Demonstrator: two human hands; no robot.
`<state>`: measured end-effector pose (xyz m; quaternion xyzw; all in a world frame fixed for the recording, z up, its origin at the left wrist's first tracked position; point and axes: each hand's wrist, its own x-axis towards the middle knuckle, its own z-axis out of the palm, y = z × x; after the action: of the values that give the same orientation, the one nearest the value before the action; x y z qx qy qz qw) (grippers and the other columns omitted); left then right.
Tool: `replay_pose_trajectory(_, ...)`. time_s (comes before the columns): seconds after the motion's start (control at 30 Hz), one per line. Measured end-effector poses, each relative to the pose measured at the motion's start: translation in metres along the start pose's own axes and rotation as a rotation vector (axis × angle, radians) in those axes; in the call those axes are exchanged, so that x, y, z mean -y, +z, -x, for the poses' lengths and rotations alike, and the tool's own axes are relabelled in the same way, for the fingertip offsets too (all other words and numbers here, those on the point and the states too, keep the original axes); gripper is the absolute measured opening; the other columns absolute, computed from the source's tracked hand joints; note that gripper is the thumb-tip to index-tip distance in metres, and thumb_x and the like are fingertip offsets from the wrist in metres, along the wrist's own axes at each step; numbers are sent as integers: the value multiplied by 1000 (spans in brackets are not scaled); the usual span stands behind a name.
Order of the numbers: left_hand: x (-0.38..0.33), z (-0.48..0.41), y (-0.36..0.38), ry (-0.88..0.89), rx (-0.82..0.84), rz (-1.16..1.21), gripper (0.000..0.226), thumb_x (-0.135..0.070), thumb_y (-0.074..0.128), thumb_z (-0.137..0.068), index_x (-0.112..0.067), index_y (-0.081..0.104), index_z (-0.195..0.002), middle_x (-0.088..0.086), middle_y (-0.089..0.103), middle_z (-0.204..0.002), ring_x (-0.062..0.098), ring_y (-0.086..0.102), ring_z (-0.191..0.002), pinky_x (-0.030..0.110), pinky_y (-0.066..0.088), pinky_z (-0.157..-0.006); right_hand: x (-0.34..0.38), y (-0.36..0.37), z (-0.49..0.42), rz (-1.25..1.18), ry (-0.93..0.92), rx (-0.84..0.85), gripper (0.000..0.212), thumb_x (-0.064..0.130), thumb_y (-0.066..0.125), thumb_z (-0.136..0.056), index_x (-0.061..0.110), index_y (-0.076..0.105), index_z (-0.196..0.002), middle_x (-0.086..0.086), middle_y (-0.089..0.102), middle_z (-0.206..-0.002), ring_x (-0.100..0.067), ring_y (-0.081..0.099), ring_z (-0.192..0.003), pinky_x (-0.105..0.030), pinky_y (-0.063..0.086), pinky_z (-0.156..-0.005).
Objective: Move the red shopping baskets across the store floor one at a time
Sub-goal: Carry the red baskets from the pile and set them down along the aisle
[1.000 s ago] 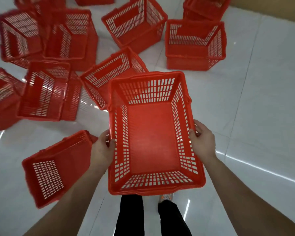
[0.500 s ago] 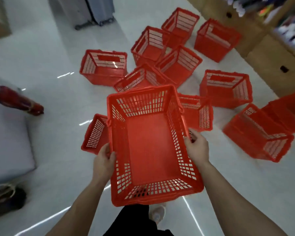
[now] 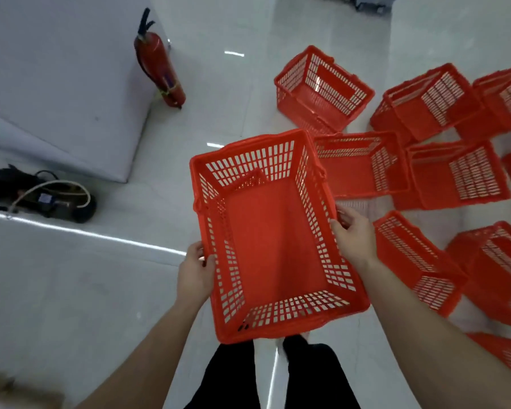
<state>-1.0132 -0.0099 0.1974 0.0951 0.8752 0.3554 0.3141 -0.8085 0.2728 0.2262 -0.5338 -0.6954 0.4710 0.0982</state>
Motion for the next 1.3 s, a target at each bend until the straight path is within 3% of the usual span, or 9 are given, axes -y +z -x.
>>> replay_pose_trajectory(0.17,31,-33,44,-113,-60,-24,31,-40,59,-93,-28,47,-120,-11,65,-104,8,67,-84,42,59,-75,-33,42,-82,53,-24,141,40,17,65,-90,28,64,-129,32,67,-96,-2,64,-109,-27,51,-96)
replay_pose_trajectory(0.23,44,-48,69,-154,-73,-24,31,-42,59,-92,-30,45,-117,-11,64,-104,8,67,-85,43,59,-75,-55,59,-116,59,-10,202,39,15,65,-90,37,66,-122,22,71,-101,-2,66,-108,-33,54,-96)
replay_pose_trajectory(0.4,75,-81,134,-262,-150,-22,29,-36,59,-92,-30,44,-116,-9,64,-107,13,67,-89,45,58,-77,-105,97,-185,100,9,324,65,4,66,-88,68,60,-96,36,69,-94,12,66,-92,-14,52,-80)
replay_pose_trajectory(0.53,105,-96,180,-338,-154,-20,31,-33,62,-93,-26,44,-118,-6,65,-110,13,68,-86,46,58,-75,-154,122,-221,162,21,350,53,5,68,-87,54,62,-105,39,67,-91,15,64,-90,-7,51,-78)
replay_pose_trajectory(0.67,139,-118,224,-435,-109,-10,35,-32,65,-91,-23,46,-120,-2,66,-116,9,68,-82,44,58,-75,-203,155,-247,180,26,449,48,7,66,-83,26,62,-126,16,71,-111,-2,67,-102,-33,53,-96)
replay_pose_trajectory(0.77,148,-129,240,-478,-41,-35,55,-37,69,-89,-21,44,-135,-2,60,-133,11,66,-96,41,55,-86,-223,167,-250,179,76,492,56,14,70,-83,19,56,-137,1,67,-126,-14,65,-109,-41,51,-100)
replay_pose_trajectory(0.87,132,-136,243,-404,6,-159,73,-40,71,-86,-19,37,-147,-1,54,-142,21,59,-117,37,48,-94,-226,151,-239,232,99,444,59,27,74,-84,18,53,-138,2,66,-121,-17,64,-106,-42,51,-98)
replay_pose_trajectory(0.97,91,-144,244,-273,98,-230,71,-42,71,-83,-23,41,-145,1,62,-132,20,61,-109,29,43,-84,-226,109,-225,349,132,376,63,35,73,-85,17,52,-141,-2,63,-130,-23,61,-115,-41,47,-101)
replay_pose_trajectory(1.3,-88,-128,307,288,392,-574,79,-48,68,-85,-12,39,-149,11,48,-148,28,46,-134,39,37,-109,-279,-91,-111,327,472,-64,60,34,74,-83,8,57,-134,-21,60,-126,-37,56,-119,-42,45,-98)
